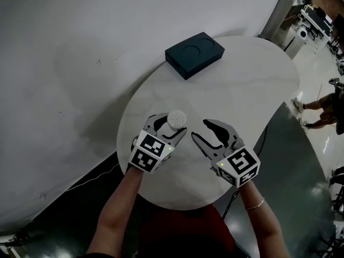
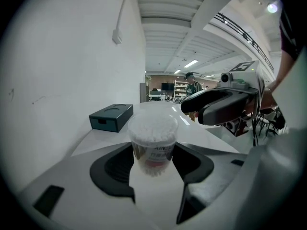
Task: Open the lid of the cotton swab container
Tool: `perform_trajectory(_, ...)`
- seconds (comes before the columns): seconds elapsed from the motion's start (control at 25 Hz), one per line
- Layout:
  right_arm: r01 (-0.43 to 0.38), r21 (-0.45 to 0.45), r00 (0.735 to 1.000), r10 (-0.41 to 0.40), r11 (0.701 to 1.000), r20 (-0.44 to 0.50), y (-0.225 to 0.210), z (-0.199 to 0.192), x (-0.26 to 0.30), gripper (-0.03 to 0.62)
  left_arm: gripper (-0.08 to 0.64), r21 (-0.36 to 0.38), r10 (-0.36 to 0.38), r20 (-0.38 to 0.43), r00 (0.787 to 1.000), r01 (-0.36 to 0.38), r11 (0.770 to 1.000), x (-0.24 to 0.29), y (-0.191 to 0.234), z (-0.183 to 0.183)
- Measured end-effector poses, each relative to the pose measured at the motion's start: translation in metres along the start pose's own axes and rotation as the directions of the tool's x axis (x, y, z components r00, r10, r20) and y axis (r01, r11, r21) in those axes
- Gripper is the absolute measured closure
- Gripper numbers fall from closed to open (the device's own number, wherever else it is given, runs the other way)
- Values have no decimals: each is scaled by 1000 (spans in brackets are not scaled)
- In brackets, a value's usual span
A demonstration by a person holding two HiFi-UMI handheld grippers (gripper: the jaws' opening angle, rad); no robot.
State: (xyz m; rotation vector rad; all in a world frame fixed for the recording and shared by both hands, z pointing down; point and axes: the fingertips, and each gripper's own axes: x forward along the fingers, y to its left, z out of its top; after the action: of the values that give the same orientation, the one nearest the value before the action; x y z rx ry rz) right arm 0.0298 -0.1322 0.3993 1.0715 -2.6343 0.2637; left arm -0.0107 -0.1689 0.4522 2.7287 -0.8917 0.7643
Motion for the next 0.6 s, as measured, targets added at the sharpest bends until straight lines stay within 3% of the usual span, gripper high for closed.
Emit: perform_trajectory(0.6,-193,-99,981,193,976,-11,47,13,-20,379,290,46,-95,-22,995,96,994,-30,-51,1)
